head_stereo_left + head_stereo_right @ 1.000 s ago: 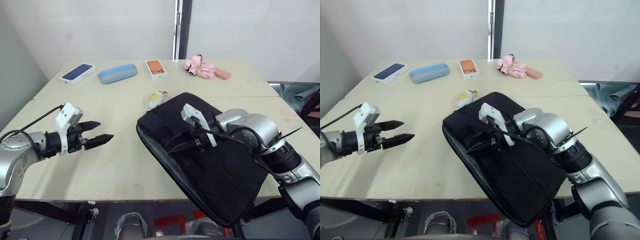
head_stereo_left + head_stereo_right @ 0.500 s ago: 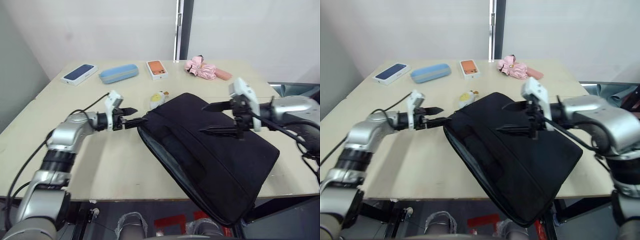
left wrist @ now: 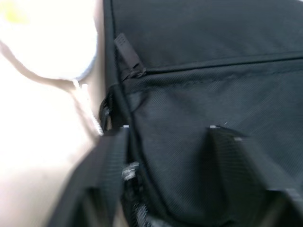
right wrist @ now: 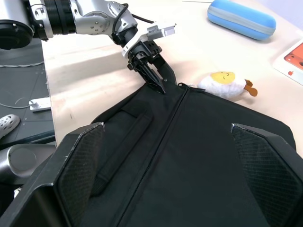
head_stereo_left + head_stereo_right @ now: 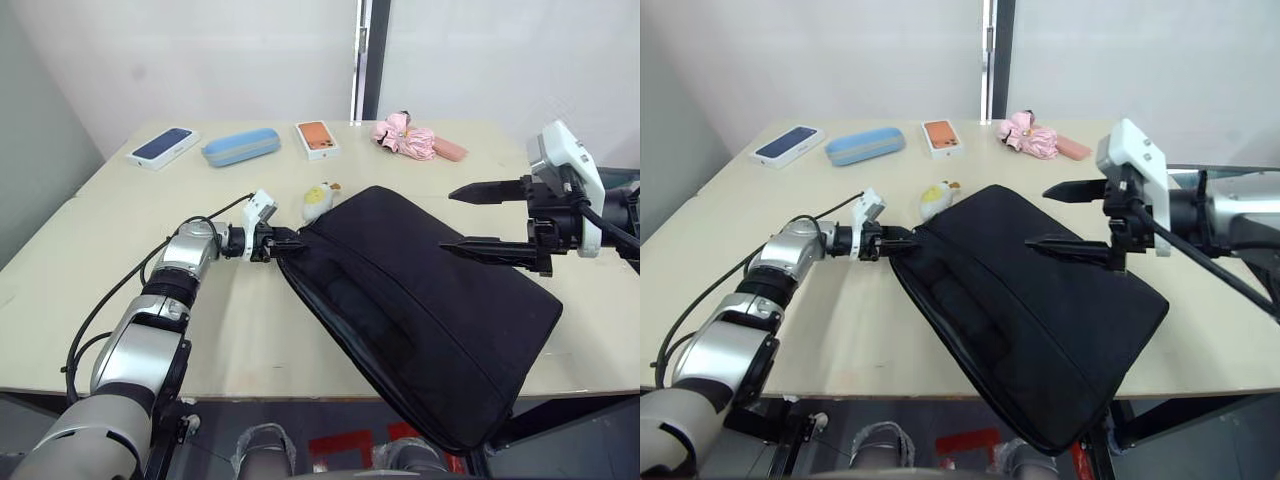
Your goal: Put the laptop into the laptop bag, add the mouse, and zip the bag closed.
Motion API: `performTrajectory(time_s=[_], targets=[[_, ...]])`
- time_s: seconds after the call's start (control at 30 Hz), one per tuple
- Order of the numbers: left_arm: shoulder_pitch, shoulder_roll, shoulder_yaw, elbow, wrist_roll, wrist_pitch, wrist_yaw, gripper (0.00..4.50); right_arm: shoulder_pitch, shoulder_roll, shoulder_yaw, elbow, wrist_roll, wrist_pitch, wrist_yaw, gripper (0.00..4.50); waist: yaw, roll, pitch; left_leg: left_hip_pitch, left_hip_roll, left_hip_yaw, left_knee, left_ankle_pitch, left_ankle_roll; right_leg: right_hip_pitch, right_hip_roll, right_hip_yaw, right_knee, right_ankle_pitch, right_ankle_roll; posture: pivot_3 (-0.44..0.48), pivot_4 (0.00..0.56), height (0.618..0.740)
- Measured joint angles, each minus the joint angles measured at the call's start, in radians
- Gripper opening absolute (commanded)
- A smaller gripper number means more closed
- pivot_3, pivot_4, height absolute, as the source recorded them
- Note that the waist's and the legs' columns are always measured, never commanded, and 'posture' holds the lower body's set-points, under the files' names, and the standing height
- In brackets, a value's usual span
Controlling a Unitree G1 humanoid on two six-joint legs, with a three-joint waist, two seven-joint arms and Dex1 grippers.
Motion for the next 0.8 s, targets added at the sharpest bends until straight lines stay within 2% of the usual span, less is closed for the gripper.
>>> performTrajectory(time_s=[0.13, 0.17, 0.7, 0.8], targets=[[-0.011, -0.012, 0.001, 0.031, 0.021, -0.015, -0.011, 0.10, 0.031, -0.005, -0.014, -0.011, 0.036, 0.005, -0.021, 4.50, 0.011, 0.000, 0.000, 0.000, 0.000, 0.000, 0.000, 0.000, 0.000, 0.000, 0.000, 0.000, 0.000, 0.000, 0.000, 0.000, 0.150, 0.740], [-0.013, -0.014, 0.001, 0.036, 0.024, -0.020, -0.014, 0.05, 0.034, -0.010, -0.017, -0.013, 0.039, 0.004, -0.024, 4.50, 0.014, 0.000, 0.000, 0.000, 0.000, 0.000, 0.000, 0.000, 0.000, 0.000, 0.000, 0.000, 0.000, 0.000, 0.000, 0.000, 0.150, 0.740], [-0.014, -0.011, 0.068, 0.066, 0.030, -0.029, 0.025, 0.05, 0.083, -0.037, -0.016, 0.006, 0.035, -0.064, -0.024, 4.50, 0.020, 0.000, 0.000, 0.000, 0.000, 0.000, 0.000, 0.000, 0.000, 0.000, 0.000, 0.000, 0.000, 0.000, 0.000, 0.000, 0.150, 0.740], [0.008, -0.001, 0.068, 0.024, 0.029, -0.032, -0.001, 0.77, 0.082, -0.040, 0.006, 0.007, 0.031, -0.079, -0.014, 4.50, 0.020, 0.000, 0.000, -0.001, 0.000, 0.000, 0.000, 0.000, 0.000, 0.000, 0.000, 0.000, -0.001, 0.000, 0.000, 0.000, 0.150, 0.740]])
